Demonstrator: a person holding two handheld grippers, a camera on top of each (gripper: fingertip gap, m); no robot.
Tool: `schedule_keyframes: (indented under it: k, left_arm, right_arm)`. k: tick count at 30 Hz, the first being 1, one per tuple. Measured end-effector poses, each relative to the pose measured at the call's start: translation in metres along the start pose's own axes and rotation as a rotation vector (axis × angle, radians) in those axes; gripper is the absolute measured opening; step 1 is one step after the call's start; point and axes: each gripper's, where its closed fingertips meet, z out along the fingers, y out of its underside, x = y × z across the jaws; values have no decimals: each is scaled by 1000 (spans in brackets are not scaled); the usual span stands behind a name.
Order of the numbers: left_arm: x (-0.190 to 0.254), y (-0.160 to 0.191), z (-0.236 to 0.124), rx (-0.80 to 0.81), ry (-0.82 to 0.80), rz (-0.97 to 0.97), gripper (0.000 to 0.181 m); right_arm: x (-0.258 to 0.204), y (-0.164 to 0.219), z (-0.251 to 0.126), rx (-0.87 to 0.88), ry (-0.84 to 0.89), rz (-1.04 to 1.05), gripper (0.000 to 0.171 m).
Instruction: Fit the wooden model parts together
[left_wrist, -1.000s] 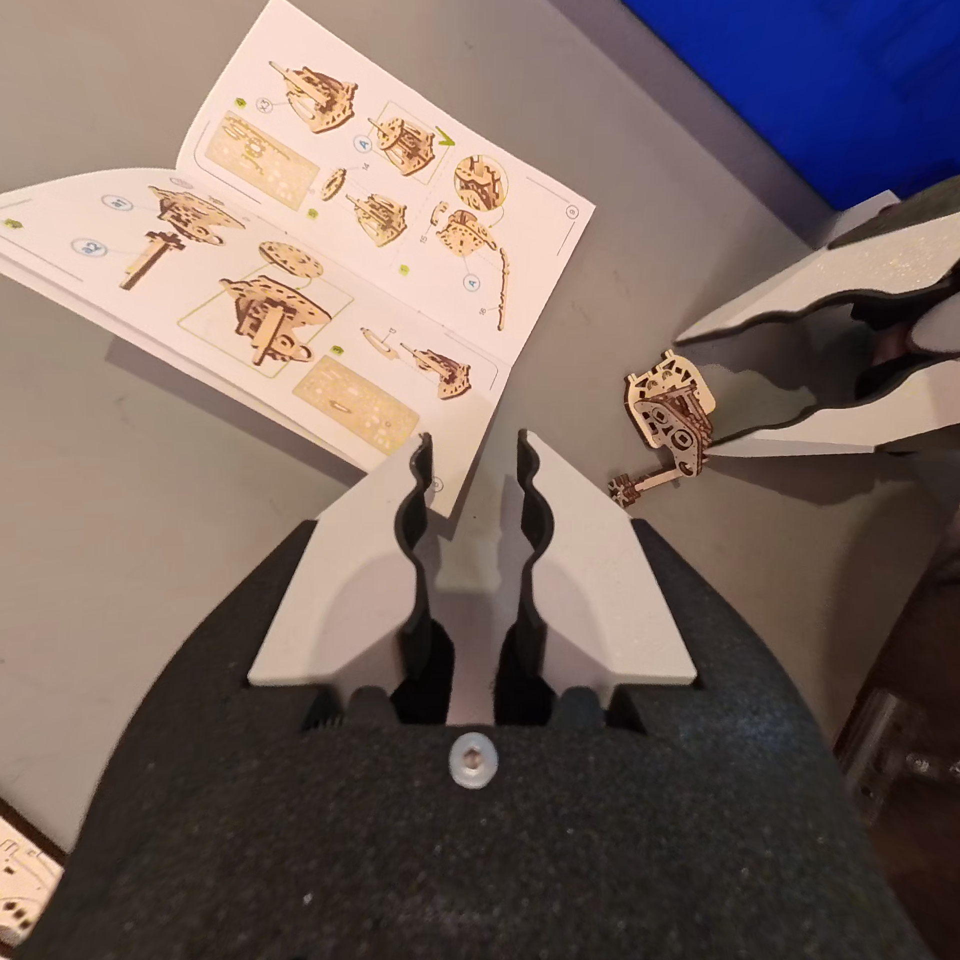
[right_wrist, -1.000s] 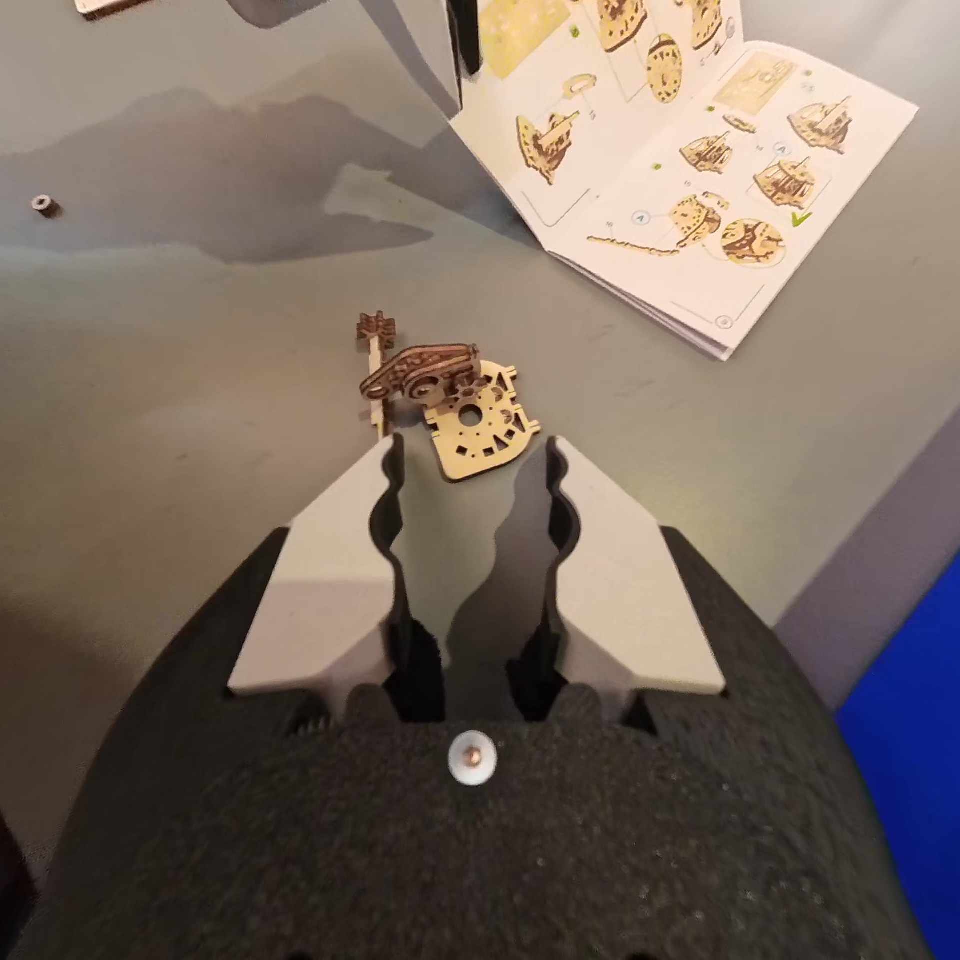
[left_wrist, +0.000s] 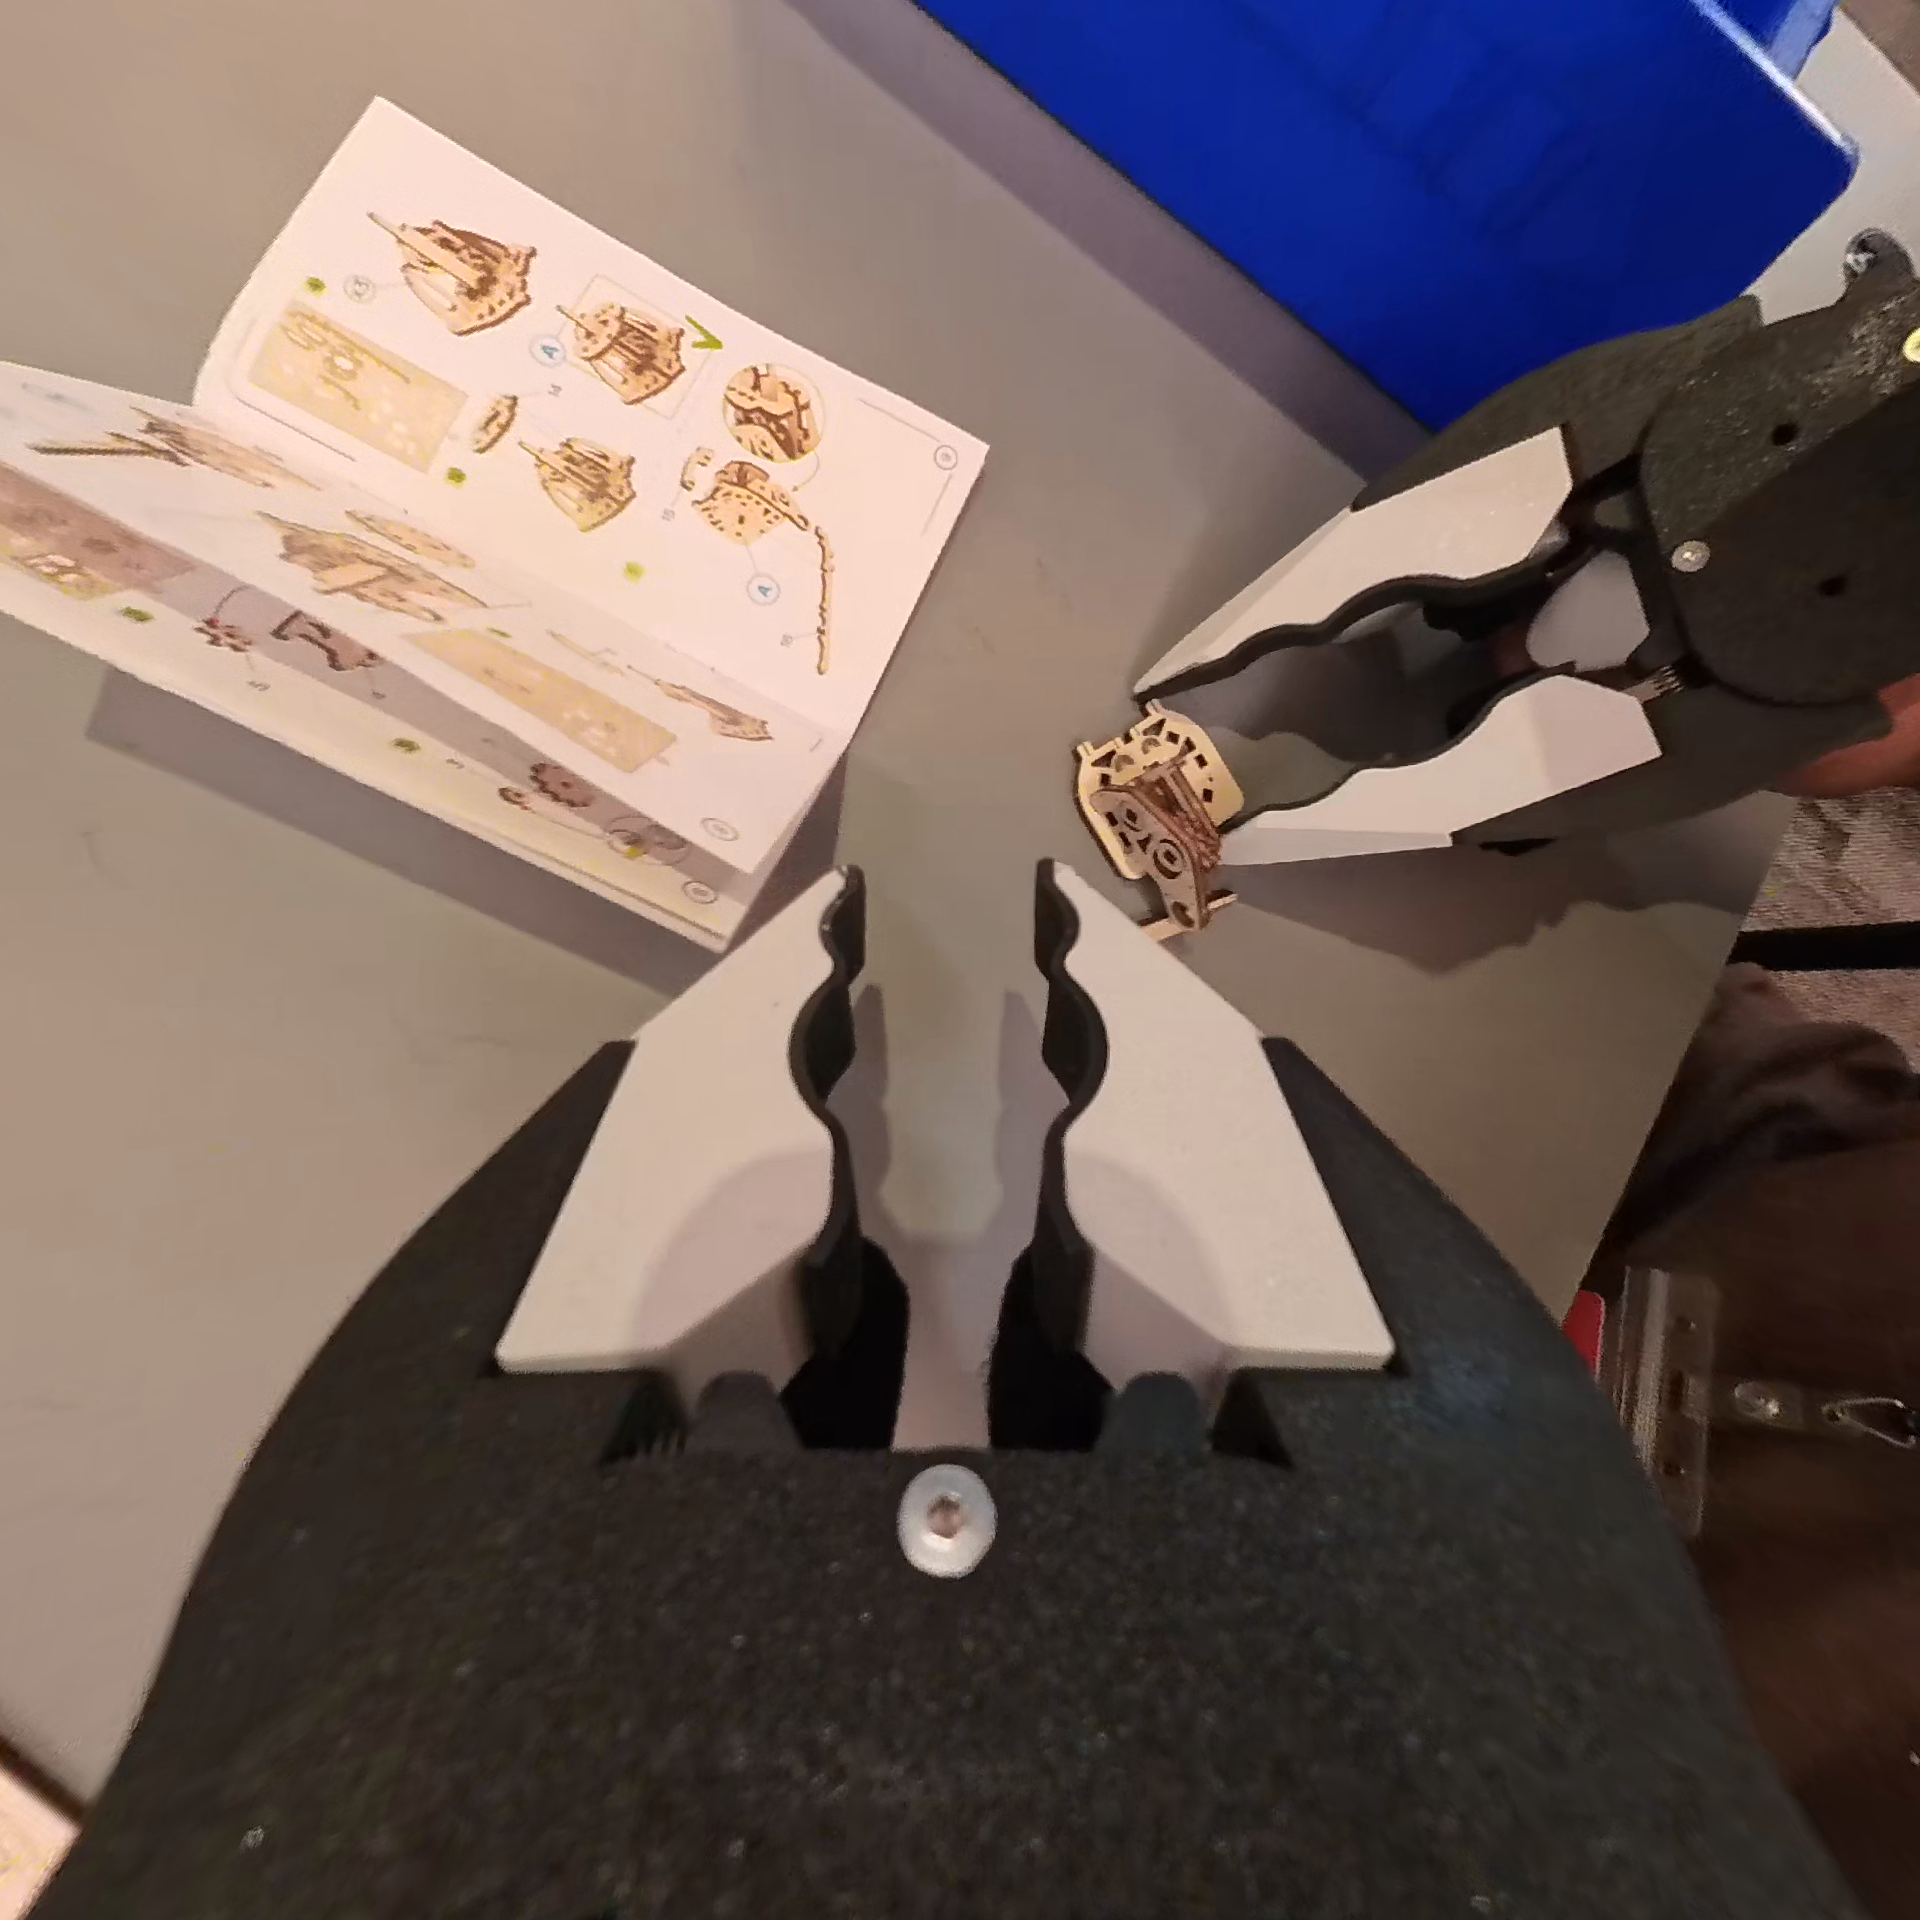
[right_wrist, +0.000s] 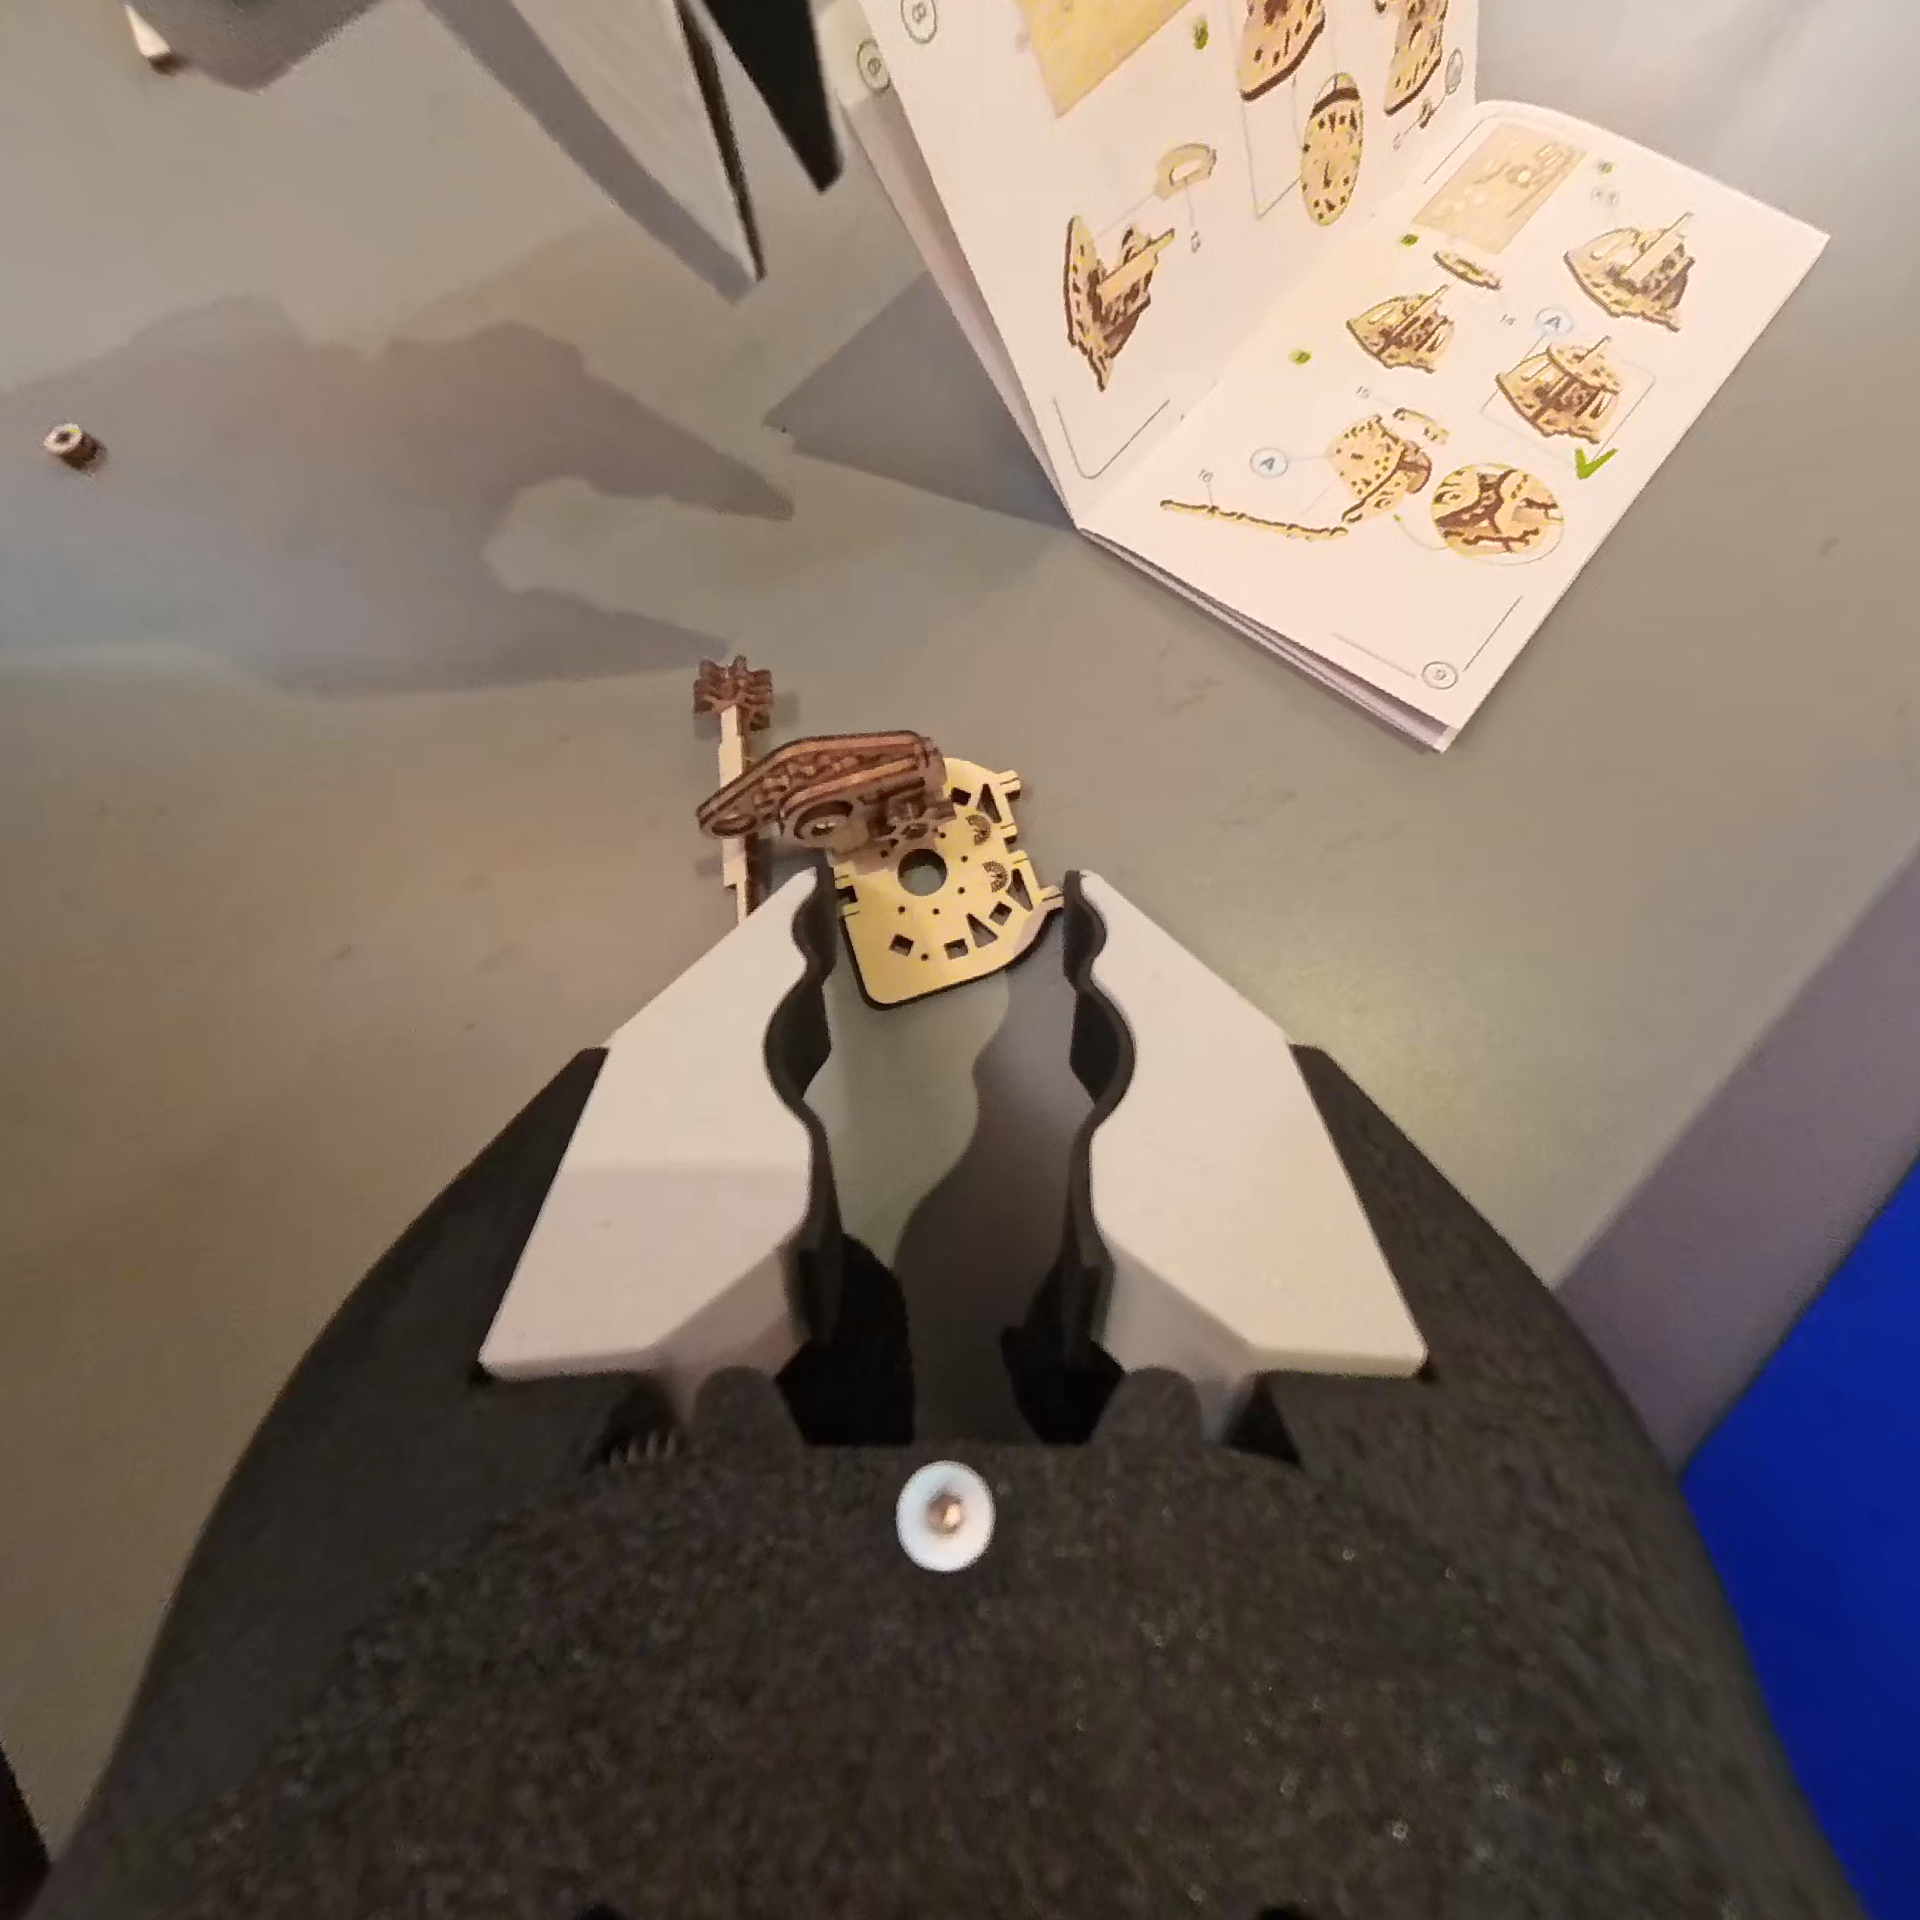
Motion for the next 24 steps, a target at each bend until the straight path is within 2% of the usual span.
schedule_keyframes:
  k: [7, 10, 16, 19, 24]
  left_arm:
    - [6, 13, 12, -21, 34, -14, 30]
    - [9, 12, 14, -2, 110, -66, 30]
    - [17, -5, 16, 53, 379, -232, 30]
    - [22, -9, 17, 66, 555, -369, 30]
    - [22, -28, 2, 184, 851, -626, 23]
  right_arm:
    - [4, -4, -5, -1, 48, -38, 42]
    - [2, -16, -13, 52, 71, -98, 42]
    - [2, -20, -19, 77, 98, -138, 42]
    - [-3, -33, -30, 159, 82, -155, 42]
    - [-14, -57, -54, 318, 67, -193, 41]
